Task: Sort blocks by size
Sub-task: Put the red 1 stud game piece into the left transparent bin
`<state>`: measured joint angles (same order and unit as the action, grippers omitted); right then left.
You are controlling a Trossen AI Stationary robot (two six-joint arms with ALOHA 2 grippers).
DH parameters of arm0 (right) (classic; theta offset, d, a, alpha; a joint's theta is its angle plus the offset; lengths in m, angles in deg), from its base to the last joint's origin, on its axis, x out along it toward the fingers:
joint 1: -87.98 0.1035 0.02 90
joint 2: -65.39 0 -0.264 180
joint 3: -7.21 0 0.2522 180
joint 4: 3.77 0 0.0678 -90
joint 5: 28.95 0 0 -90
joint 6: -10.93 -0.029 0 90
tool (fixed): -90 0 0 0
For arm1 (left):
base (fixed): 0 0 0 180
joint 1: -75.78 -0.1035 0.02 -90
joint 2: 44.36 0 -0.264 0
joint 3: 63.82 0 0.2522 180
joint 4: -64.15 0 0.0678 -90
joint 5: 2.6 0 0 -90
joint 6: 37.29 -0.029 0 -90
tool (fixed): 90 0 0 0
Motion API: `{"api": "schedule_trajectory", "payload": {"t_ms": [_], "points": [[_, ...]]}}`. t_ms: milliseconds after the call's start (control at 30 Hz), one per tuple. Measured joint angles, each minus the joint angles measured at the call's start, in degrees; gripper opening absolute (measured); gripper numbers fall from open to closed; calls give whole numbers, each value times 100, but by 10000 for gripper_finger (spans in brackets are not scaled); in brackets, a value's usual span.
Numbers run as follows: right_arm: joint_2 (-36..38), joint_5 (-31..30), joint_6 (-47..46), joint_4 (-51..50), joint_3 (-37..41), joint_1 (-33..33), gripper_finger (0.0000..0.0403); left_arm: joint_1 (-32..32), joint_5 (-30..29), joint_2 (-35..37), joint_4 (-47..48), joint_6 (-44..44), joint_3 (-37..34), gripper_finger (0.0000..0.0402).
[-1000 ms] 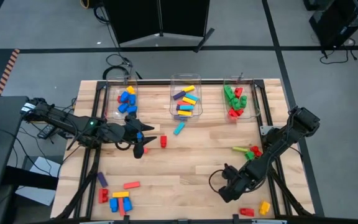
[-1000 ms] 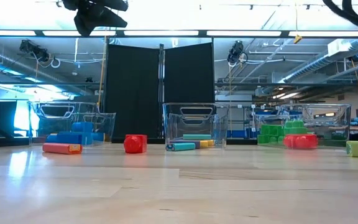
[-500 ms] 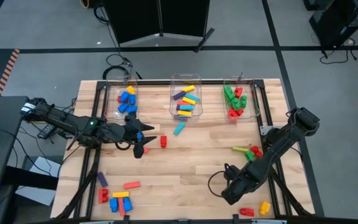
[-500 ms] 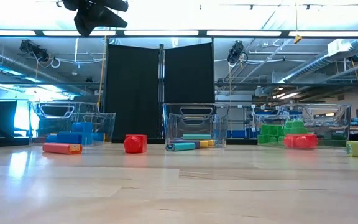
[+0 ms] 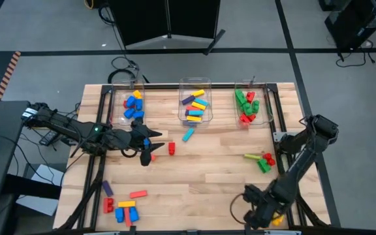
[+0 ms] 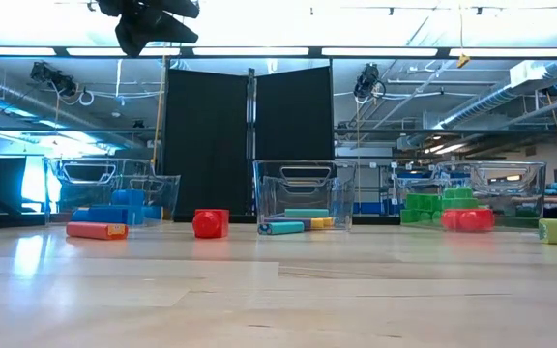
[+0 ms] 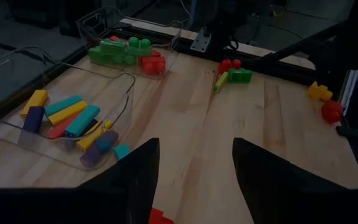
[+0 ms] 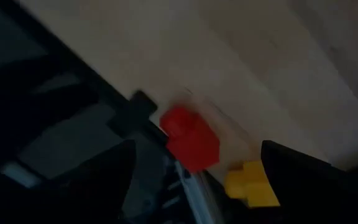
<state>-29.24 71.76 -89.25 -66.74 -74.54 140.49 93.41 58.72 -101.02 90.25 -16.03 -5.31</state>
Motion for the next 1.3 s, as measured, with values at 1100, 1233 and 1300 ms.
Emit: {"api": "schedule_trajectory", "payload": {"t_ms": [1100, 1233, 1300], "points": [[-1214, -783, 2321, 818, 27, 1127, 354, 0, 3, -2, -129, 517, 0, 212], [-1449, -832, 2045, 776, 3, 1214, 354, 0, 18, -2, -125, 957, 0, 212], [-1542, -863, 1929, 712, -14, 1214, 353, 0, 78, -2, -132, 1067, 0, 212]]}}
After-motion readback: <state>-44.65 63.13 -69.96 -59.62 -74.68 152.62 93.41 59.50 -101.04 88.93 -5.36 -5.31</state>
